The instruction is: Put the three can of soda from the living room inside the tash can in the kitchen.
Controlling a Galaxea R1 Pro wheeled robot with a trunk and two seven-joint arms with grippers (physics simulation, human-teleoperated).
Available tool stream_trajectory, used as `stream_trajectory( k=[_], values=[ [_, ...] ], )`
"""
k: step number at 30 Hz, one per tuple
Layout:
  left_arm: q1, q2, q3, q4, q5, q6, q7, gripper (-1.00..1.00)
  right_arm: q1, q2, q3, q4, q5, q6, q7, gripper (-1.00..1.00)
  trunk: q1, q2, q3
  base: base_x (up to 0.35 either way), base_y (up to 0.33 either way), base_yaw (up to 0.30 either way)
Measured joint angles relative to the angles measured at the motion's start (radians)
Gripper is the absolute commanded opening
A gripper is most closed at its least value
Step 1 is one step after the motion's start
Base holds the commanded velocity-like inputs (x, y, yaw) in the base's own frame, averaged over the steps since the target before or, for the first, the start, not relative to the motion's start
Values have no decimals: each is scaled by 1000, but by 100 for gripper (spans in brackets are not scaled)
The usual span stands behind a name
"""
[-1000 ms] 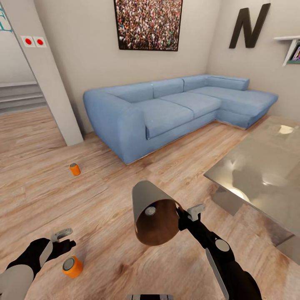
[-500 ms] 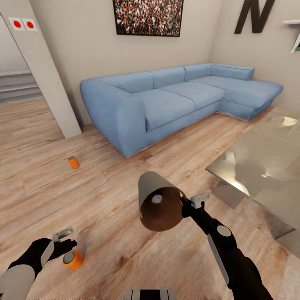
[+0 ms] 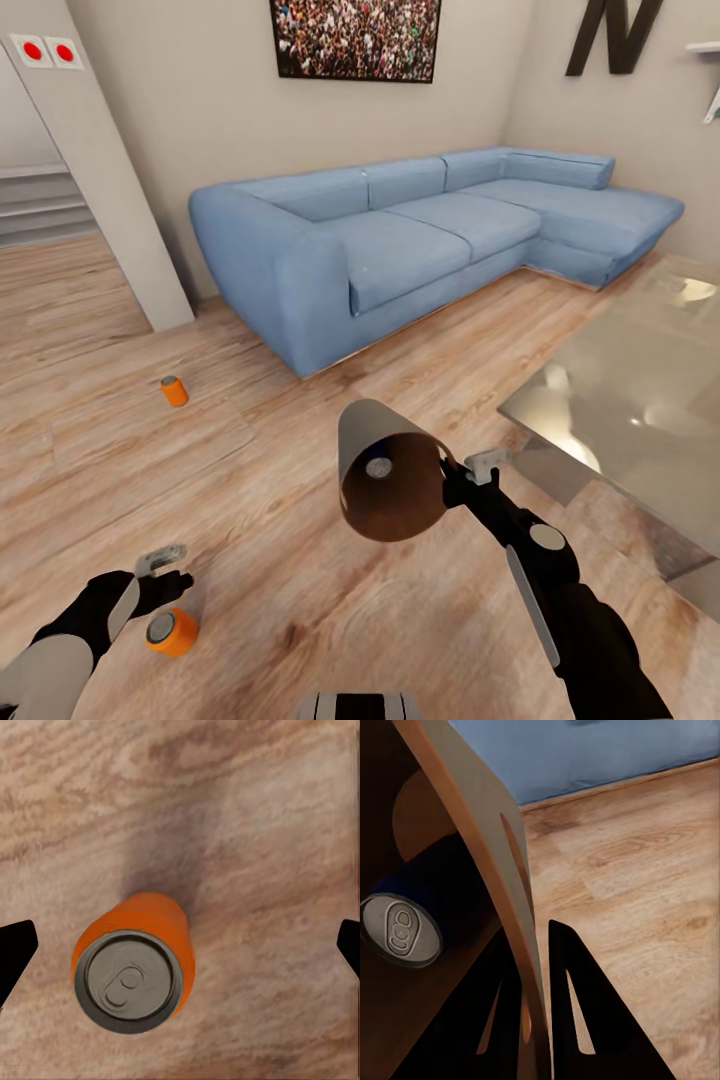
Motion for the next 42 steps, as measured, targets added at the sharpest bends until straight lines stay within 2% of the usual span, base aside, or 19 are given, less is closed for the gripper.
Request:
stream_trajectory(
  k=[13,42],
  values=[
    [-1,-1,-6,-2,0,-4,6,100,1,1,9,-4,2,5,-1,-100,0,0,0,28,3,0],
    [-1,-1,-6,-1,0,-5,-3,100,2,3,11,-2,5,5,-2,-100,13,-7,-112,0,0,0]
  ],
)
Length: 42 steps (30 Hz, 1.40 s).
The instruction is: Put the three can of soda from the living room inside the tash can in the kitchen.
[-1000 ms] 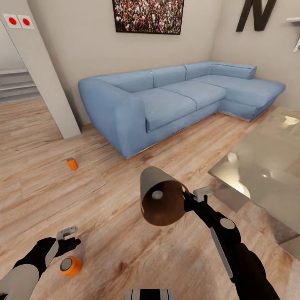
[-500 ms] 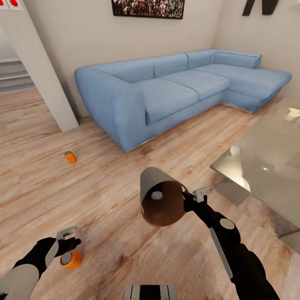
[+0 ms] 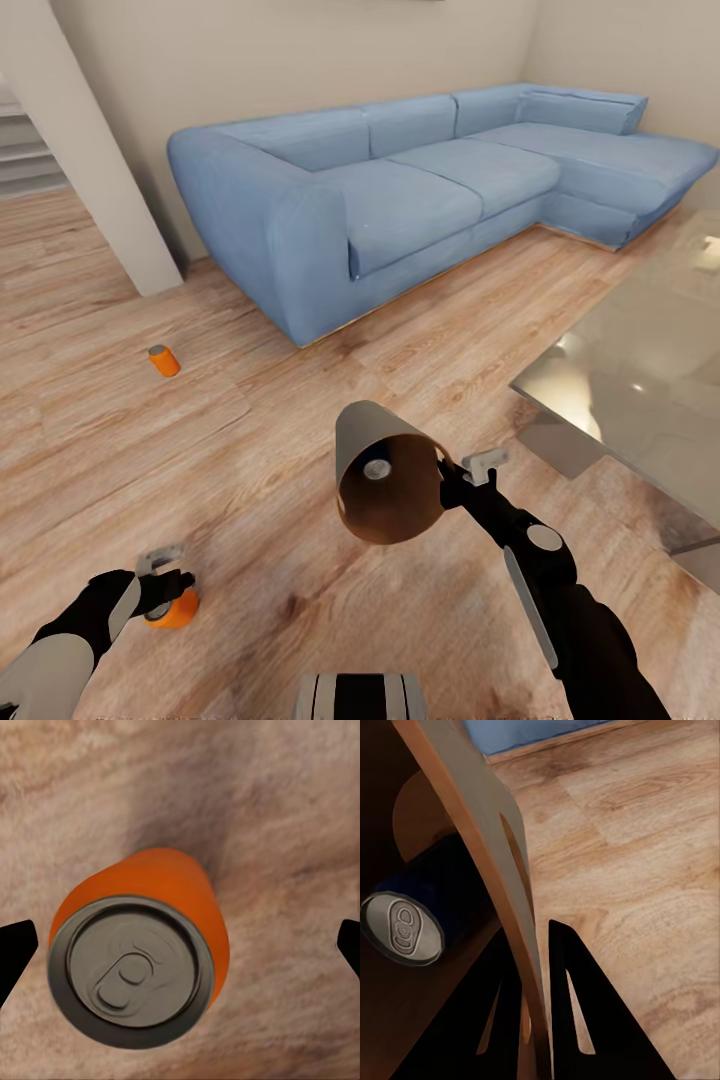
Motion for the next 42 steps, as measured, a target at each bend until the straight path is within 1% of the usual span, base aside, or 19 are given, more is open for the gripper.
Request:
stream_trajectory(
  k=[7,23,28,29,30,31,42],
  values=[
    [0,0,0,1,0,-1,0,100,3,-1,0,0,1,0,0,-100,3,-2,-27,0,0,0],
    [0,-3,0,0,0,-1,1,100,4,4,3,-1,1,0,0,-100,3,-2,-27,0,0,0],
    [0,-7,0,0,0,-1,3,100,4,6,4,-1,22,-1,0,-100,3,-2,-27,0,0,0],
    [0,-8,0,0,0,-1,3,-100,4,7,4,-1,25,-1,0,-100,3,-2,-27,0,0,0],
    [0,-9,0,0,-2,-1,4,-100,4,7,4,-1,29,-1,0,-100,3,-2,-27,0,0,0],
    [0,-9,0,0,6,0,3,-100,5,8,4,-1,31,-1,0,-100,3,-2,-27,0,0,0],
    [0,-12,0,2,3,-1,7,-100,5,9,3,-2,37,-2,0,-100,3,-2,-27,0,0,0]
  ],
)
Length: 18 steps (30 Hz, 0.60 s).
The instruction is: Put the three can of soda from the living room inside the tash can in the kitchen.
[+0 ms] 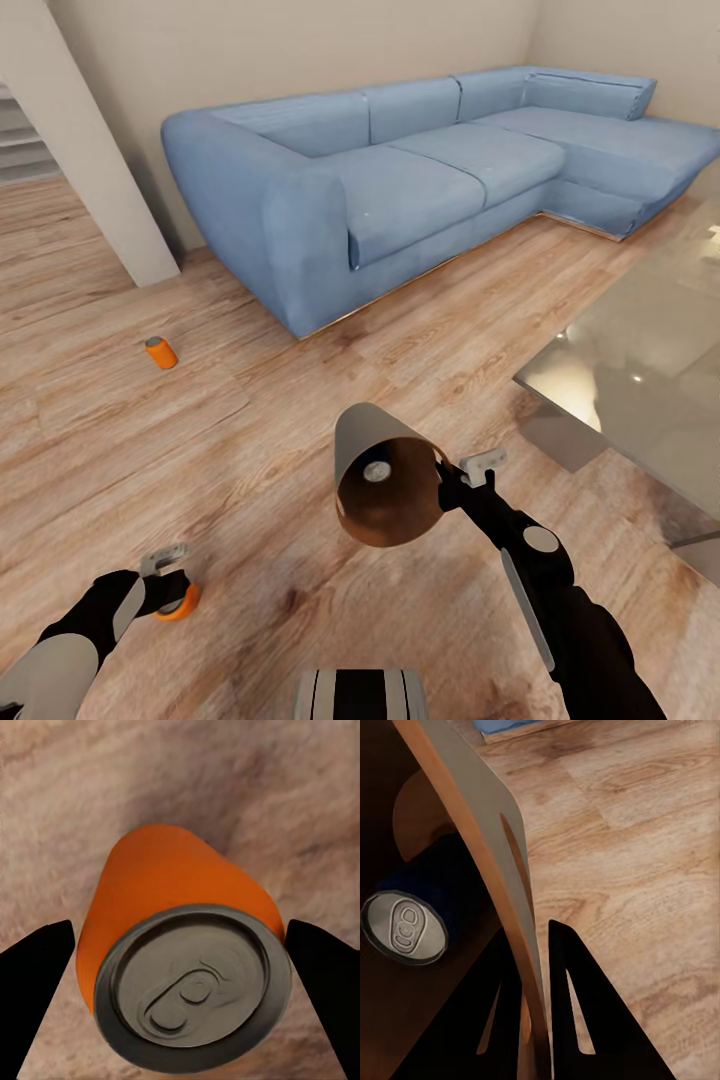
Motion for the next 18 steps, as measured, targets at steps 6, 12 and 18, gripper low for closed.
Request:
stream_trajectory(
  k=[6,12,18],
  values=[
    [0,0,-1,3,-2,0,2,-100,1,0,1,-1,0,-1,0,-100,-3,1,23,0,0,0],
    [0,-1,0,5,-2,0,2,-100,2,0,2,-2,-1,-3,0,-100,-5,3,46,0,0,0],
    [0,-2,-1,5,-4,1,3,-100,3,0,2,-2,-1,-4,0,-100,-8,4,69,0,0,0]
  ],
)
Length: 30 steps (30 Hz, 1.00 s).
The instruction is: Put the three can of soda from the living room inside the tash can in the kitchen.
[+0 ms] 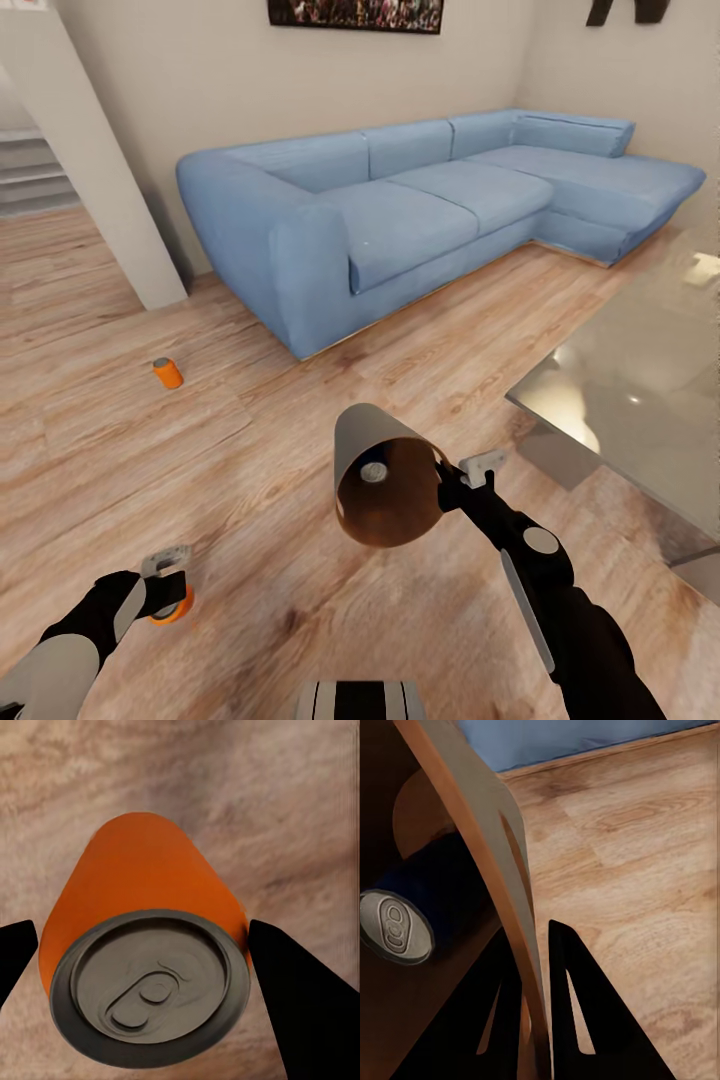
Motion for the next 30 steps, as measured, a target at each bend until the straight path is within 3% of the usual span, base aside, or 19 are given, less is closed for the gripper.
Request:
stream_trajectory(
  k=[23,30],
  values=[
    [-1,-9,-1,-10,0,11,-1,-100,1,3,6,1,1,12,0,-100,-10,5,89,0,0,0],
    [-3,-9,-1,-15,0,44,-2,-100,1,4,16,-14,6,171,0,-100,-13,7,116,0,0,0]
  ],
)
